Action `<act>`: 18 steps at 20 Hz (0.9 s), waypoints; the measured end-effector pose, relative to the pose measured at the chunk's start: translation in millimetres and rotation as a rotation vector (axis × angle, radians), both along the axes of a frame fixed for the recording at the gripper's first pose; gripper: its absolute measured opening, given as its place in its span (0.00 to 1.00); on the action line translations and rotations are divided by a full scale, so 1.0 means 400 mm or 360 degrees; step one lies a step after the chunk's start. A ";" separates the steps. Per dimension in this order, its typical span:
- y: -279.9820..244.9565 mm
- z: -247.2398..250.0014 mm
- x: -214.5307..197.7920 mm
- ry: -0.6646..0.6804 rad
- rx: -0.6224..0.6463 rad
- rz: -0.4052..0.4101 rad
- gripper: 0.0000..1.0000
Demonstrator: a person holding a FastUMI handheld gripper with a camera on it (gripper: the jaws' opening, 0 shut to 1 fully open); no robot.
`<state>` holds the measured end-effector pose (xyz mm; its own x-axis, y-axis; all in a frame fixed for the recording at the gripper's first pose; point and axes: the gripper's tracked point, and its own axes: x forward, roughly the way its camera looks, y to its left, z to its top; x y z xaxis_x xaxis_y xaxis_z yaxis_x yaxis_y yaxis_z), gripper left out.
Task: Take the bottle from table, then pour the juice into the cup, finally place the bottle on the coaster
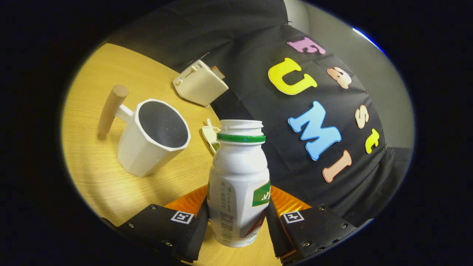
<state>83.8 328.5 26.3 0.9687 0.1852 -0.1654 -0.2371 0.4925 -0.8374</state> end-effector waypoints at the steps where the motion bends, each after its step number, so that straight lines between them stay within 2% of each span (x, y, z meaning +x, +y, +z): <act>1: -0.001 -0.001 0.003 -0.0006 -0.0031 -0.0003 0.73; 8: -0.009 0.007 0.019 -0.0057 -0.0215 -0.0042 0.73; 18: 0.019 0.046 -0.003 -0.0308 -0.0577 -0.0013 0.73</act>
